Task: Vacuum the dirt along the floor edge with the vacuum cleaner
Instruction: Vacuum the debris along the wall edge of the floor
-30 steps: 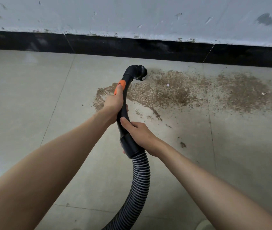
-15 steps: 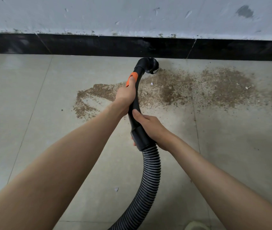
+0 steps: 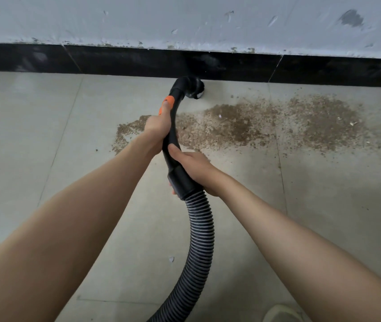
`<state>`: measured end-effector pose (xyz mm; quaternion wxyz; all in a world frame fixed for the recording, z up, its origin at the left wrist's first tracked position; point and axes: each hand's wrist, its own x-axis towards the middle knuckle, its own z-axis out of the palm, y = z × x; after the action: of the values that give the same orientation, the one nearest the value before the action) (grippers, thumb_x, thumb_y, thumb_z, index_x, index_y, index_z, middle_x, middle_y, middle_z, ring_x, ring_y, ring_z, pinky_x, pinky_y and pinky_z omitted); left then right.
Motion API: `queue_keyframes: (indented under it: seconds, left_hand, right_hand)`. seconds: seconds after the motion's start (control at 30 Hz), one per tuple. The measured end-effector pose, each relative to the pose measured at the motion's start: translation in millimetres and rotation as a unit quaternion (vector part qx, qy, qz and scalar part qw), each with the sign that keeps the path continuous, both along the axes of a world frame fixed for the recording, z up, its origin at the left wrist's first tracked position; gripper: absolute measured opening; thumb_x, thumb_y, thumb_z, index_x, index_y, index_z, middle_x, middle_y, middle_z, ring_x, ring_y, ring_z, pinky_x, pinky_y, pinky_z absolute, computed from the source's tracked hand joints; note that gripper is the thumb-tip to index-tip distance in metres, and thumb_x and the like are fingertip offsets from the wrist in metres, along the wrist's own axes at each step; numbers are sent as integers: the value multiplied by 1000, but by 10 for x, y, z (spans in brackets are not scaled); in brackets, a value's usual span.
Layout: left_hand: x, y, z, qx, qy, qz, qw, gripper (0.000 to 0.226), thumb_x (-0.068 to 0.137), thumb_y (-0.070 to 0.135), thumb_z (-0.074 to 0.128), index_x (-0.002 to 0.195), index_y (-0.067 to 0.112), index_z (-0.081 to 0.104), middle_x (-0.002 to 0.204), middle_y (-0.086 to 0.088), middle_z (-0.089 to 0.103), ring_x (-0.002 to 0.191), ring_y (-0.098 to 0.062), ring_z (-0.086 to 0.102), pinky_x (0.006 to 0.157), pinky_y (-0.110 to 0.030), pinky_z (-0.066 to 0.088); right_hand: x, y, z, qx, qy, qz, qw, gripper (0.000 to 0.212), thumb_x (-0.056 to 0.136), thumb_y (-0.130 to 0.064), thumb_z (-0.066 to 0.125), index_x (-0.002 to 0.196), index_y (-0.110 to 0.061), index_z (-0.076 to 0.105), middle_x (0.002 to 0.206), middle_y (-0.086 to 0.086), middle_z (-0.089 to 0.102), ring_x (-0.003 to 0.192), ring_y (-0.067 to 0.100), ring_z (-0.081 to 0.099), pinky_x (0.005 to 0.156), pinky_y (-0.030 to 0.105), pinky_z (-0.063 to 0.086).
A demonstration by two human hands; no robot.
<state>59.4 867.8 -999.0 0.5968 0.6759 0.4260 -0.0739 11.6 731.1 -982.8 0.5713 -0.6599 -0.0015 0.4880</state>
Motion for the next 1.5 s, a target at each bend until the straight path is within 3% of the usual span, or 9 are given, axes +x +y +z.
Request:
queue_keyframes:
  seconds: [0.2,0.37,0.47,0.57,0.73,0.83,1.03,1.17,1.5]
  left_hand:
    - [-394,603,29,14,-14,69,997,67,86,68,46,96,3,56,63,-7,58,52,-22,57,54,-29,48]
    - [-826,1075,43,8,-2,113,994,70,81,71,50,102,4,55,73,-8,57,62,-24,56,65,-33,50]
    - [-1098,1307,60,-1,-5,137,991,66,83,69,50,94,4,53,64,-9,56,53,-23,55,57,-32,47]
    - [-1349,1479,85,-10,-5,146,989,62,83,68,51,87,6,51,62,-9,55,51,-22,55,54,-31,46]
    - [-1614,1633,154,-64,10,109,992,47,89,57,47,92,10,46,62,-9,53,48,-22,54,54,-30,47]
    - [-1702,1648,170,-65,16,101,993,40,92,49,44,94,9,46,67,-9,54,51,-22,55,55,-30,48]
    - [-1842,1691,187,0,55,85,995,45,93,50,44,91,5,48,71,-12,57,56,-25,56,54,-30,47]
    - [-1925,1709,255,38,90,66,993,41,93,40,41,104,1,48,76,-15,58,59,-27,57,55,-30,48]
    - [-2186,1694,254,89,115,57,988,51,96,47,37,104,-2,50,70,-13,59,55,-25,56,50,-28,44]
  right_hand:
    - [-237,532,13,22,12,70,997,52,97,-53,51,95,0,54,76,20,64,52,28,64,48,29,52]
    - [-534,944,68,19,8,120,993,53,97,-53,49,94,0,54,83,21,63,58,30,63,49,30,52]
    - [-721,1152,122,11,9,147,989,51,97,-52,49,91,-2,54,88,22,63,64,31,62,53,31,53]
    - [-919,1318,148,3,3,168,986,49,98,-52,49,86,-5,54,90,21,63,71,32,62,60,34,53]
    - [-1208,1405,135,-19,-6,170,985,46,96,-52,51,78,-10,53,93,18,63,84,37,65,85,50,53]
    - [-1289,1377,136,-29,-19,183,983,46,96,-53,51,77,-10,52,93,18,61,92,40,65,91,54,52]
    - [-1488,1357,158,-25,-27,219,975,47,97,-53,47,77,-11,50,95,19,61,95,43,65,92,54,52]
    - [-1687,1380,141,-21,-29,245,969,46,97,-56,43,79,-15,50,97,14,63,91,35,65,93,47,53]
    - [-1910,1451,140,-46,-46,278,958,51,96,-58,39,97,-9,54,95,7,60,83,25,59,72,31,47]
